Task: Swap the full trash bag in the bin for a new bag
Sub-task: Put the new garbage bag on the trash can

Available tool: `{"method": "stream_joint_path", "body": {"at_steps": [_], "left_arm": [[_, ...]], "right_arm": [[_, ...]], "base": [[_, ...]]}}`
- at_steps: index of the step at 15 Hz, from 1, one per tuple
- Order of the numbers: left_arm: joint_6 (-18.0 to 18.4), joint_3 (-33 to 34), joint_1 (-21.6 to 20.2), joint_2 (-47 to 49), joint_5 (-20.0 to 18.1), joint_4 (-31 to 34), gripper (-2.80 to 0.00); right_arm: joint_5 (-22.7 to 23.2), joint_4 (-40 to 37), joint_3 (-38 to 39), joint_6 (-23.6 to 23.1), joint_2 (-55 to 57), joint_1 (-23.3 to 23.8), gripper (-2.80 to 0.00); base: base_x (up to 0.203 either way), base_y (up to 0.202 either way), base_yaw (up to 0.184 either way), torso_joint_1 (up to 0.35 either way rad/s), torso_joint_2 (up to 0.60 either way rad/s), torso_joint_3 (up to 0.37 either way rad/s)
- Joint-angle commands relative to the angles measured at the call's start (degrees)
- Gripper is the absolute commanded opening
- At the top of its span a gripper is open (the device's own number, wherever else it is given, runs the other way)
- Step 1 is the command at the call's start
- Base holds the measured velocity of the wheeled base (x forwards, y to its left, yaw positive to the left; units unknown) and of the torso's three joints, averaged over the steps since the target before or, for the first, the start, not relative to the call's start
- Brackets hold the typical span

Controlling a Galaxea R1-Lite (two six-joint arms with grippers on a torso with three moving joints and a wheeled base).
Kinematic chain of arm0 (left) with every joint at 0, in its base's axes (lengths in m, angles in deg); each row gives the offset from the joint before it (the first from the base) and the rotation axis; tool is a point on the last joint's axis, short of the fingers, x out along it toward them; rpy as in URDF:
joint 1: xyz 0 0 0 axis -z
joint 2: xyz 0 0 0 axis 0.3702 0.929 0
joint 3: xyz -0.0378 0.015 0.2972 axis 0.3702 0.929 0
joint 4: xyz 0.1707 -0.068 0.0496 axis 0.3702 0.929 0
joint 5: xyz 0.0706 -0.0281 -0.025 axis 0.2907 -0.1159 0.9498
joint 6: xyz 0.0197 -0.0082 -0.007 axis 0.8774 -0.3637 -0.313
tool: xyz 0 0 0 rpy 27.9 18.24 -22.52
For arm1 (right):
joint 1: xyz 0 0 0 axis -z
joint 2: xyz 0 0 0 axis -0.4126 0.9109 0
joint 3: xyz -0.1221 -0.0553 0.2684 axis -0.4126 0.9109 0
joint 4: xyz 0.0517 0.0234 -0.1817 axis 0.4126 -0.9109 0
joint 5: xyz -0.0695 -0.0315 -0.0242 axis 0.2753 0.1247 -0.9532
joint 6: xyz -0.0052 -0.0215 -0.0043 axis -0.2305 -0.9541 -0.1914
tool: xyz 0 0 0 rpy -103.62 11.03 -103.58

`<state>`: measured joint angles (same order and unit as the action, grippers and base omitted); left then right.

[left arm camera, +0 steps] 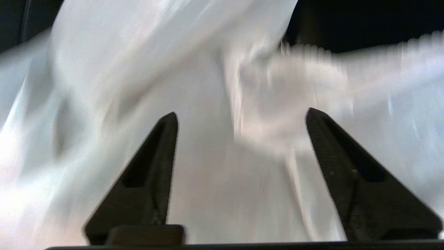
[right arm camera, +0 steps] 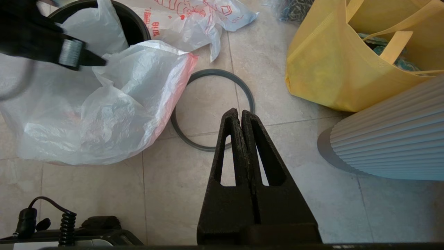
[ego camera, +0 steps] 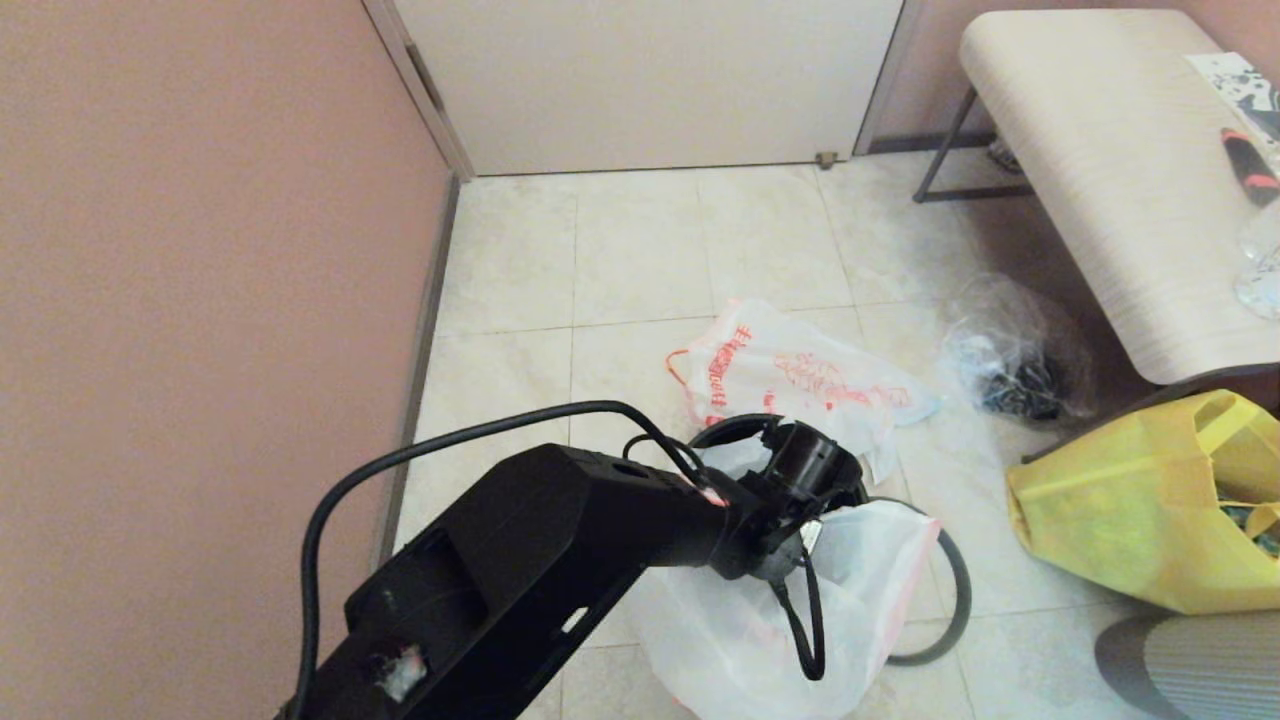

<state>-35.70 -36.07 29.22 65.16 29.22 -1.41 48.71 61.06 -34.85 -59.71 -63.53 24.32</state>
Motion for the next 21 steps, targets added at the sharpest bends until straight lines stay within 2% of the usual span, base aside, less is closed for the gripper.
{"method": "stream_joint_path", "body": {"at_steps": [1, 4, 7, 8, 10, 11, 13, 16, 18, 21], "left_arm": [[-4.1, 0.1, 0.4, -4.3, -0.3, 6.5, 0.00], [-10.9, 2.5, 0.4, -10.9, -2.0, 10.7, 0.00], [-15.3, 12.6, -0.4, -20.6, -3.9, 10.8, 0.00], [-16.6, 15.7, -2.4, -21.8, -4.3, 10.1, 0.00], [-17.5, 20.3, -7.1, -22.3, -5.5, 2.8, 0.00], [-17.5, 21.5, -9.1, -22.2, -7.6, 0.3, 0.00], [-17.9, 22.8, -12.0, -21.9, -9.5, -0.8, 0.00], [-19.1, 28.2, -14.0, -23.0, -9.7, -2.9, 0.00], [-19.4, 32.0, -15.3, -22.2, -9.6, -7.0, 0.00], [-19.3, 32.4, -16.1, -19.1, -9.5, -9.7, 0.00]], "right_arm": [[0.0, 0.0, 0.0, 0.0, 0.1, 0.0, -2.80], [0.0, 0.0, 0.0, 0.0, 0.1, 0.0, -2.80], [0.0, 0.0, 0.0, 0.0, 0.1, 0.0, -2.80], [0.0, 0.0, 0.0, 0.0, 0.1, 0.0, -2.80], [0.0, 0.0, 0.0, 0.0, 0.1, 0.0, -2.80], [0.0, 0.0, 0.0, 0.0, 0.1, 0.0, -2.80], [0.0, 0.0, 0.0, 0.0, 0.1, 0.0, -2.80], [0.0, 0.0, 0.0, 0.0, 0.1, 0.0, -2.80], [0.0, 0.0, 0.0, 0.0, 0.1, 0.0, -2.80], [0.0, 0.0, 0.0, 0.0, 0.1, 0.0, -2.80]], "base": [[0.000, 0.000, 0.000, 0.000, 0.00, 0.000], [0.000, 0.000, 0.000, 0.000, 0.00, 0.000], [0.000, 0.000, 0.000, 0.000, 0.00, 0.000], [0.000, 0.000, 0.000, 0.000, 0.00, 0.000], [0.000, 0.000, 0.000, 0.000, 0.00, 0.000], [0.000, 0.000, 0.000, 0.000, 0.00, 0.000], [0.000, 0.000, 0.000, 0.000, 0.00, 0.000], [0.000, 0.000, 0.000, 0.000, 0.00, 0.000], [0.000, 0.000, 0.000, 0.000, 0.00, 0.000], [0.000, 0.000, 0.000, 0.000, 0.00, 0.000]]}}
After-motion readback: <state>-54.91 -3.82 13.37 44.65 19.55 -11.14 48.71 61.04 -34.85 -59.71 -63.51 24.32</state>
